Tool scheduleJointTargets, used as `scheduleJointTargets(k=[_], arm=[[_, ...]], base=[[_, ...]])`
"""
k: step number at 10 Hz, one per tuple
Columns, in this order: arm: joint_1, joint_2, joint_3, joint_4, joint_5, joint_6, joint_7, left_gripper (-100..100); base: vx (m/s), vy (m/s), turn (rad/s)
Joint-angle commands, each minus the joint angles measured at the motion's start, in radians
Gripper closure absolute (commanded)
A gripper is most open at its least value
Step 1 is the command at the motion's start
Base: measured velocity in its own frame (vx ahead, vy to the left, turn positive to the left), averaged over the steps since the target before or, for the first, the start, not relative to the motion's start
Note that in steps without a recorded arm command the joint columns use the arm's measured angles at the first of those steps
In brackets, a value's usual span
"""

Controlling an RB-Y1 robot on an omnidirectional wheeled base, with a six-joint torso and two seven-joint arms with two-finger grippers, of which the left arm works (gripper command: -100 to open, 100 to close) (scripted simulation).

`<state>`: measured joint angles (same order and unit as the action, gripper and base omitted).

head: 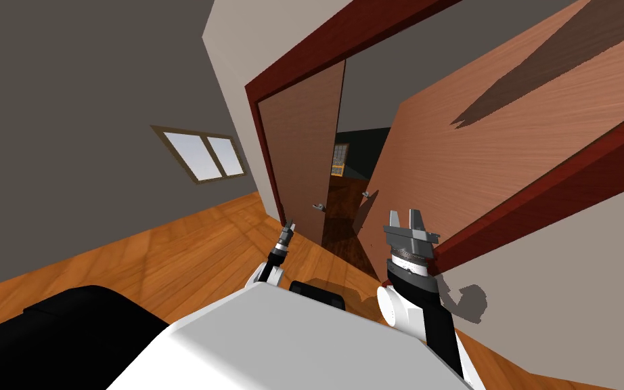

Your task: Push the door open

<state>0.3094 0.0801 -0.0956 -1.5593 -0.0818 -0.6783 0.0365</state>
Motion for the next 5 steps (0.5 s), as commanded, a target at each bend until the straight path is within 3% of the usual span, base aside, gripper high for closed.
scheduleJointTargets(k=[1, 5], arm=[[-0.007, 0.002, 0.000, 0.028, 0.001, -0.010, 0.002, -100], [-0.036, -0.002, -0.017, 0.130, 0.003, -0.018, 0.004, -100]], base=[[0.058, 0.021, -0.013], [0.084, 0.026, -0.057]])
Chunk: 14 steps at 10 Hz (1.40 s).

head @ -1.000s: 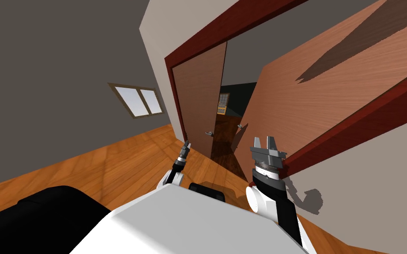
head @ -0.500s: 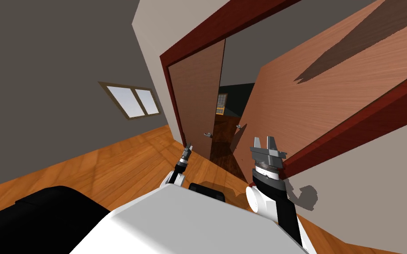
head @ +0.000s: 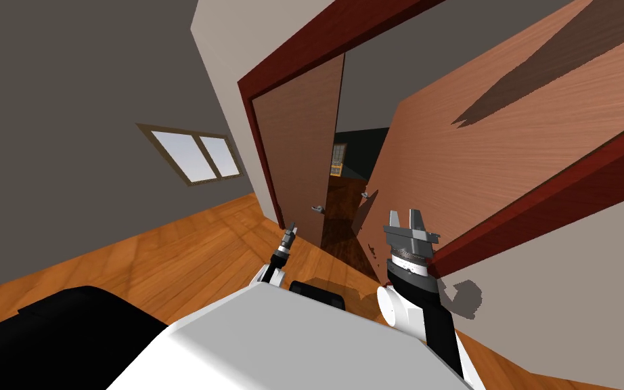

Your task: Push the door open

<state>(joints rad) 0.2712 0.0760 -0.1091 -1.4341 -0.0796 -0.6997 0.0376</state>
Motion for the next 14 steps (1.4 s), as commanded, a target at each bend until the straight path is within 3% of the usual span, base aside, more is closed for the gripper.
scheduleJointTargets(k=[1, 14], arm=[[-0.005, 0.001, -0.008, 0.030, 0.001, 0.002, 0.004, -100], [-0.089, -0.031, -0.056, 0.326, 0.004, -0.021, 0.010, -100]], base=[[0.099, 0.025, -0.061], [0.099, 0.028, -0.056]])
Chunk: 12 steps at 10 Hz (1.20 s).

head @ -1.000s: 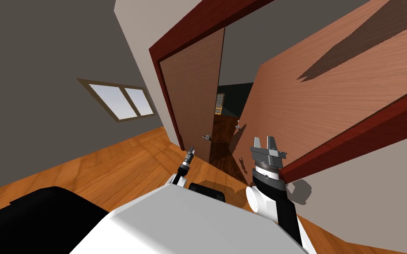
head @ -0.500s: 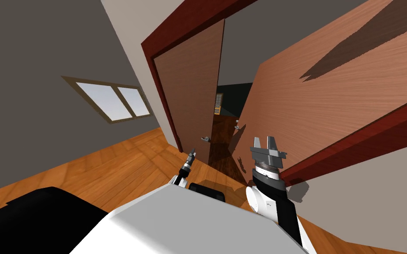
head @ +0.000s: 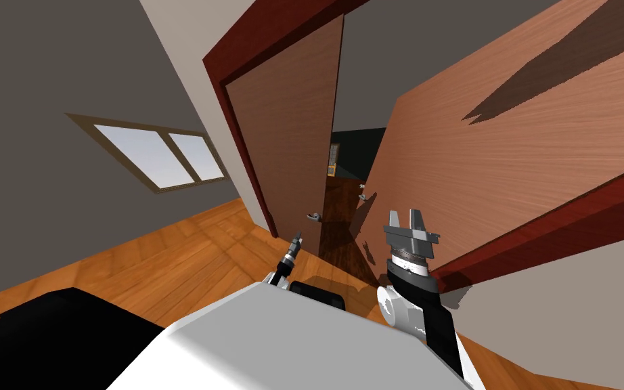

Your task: Push the door open

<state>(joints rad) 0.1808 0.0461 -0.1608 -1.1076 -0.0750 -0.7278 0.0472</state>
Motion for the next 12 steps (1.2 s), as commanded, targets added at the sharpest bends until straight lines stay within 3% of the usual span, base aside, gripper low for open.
scheduleJointTargets(k=[1, 5, 9, 12], arm=[[-0.007, -0.007, -0.009, 0.029, 0.000, 0.005, 0.001, -100], [-0.033, -0.027, -0.024, 0.122, 0.001, -0.002, 0.003, -100], [-0.044, -0.006, -0.013, 0.131, 0.005, -0.005, -0.001, -100], [-0.056, -0.008, -0.005, 0.147, 0.008, -0.005, -0.004, -100]], base=[[0.146, 0.050, -0.062], [0.135, 0.052, -0.058], [0.139, -0.014, -0.022], [0.204, -0.044, -0.021]])
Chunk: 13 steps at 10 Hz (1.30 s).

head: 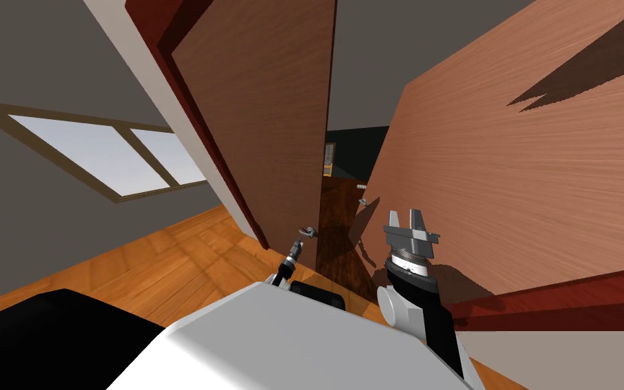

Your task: Push the door open

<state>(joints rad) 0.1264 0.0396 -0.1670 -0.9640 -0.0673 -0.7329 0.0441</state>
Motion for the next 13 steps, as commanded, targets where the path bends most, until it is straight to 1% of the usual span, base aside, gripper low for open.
scheduleJointTargets(k=[1, 3, 4, 5, 10, 11, 13], arm=[[-0.006, -0.006, 0.004, 0.008, 0.002, -0.001, -0.002, -100], [-0.014, -0.025, 0.010, 0.018, 0.004, -0.001, -0.004, -100], [-0.014, -0.019, 0.009, 0.020, 0.004, -0.003, -0.003, -100], [-0.014, -0.019, 0.009, 0.020, 0.004, -0.003, -0.003, 100], [-0.014, -0.019, 0.009, 0.020, 0.004, -0.003, -0.003, 100], [-0.014, -0.009, 0.021, 0.023, 0.009, -0.001, -0.008, 100], [-0.016, -0.003, 0.031, 0.024, 0.013, -0.001, -0.013, 100]], base=[[0.197, -0.011, -0.024], [0.196, -0.046, -0.022], [0.092, -0.022, 0.001], [-0.014, 0.003, 0.003], [-0.017, 0.006, 0.001], [0.104, -0.037, 0.032], [0.155, -0.058, 0.044]])
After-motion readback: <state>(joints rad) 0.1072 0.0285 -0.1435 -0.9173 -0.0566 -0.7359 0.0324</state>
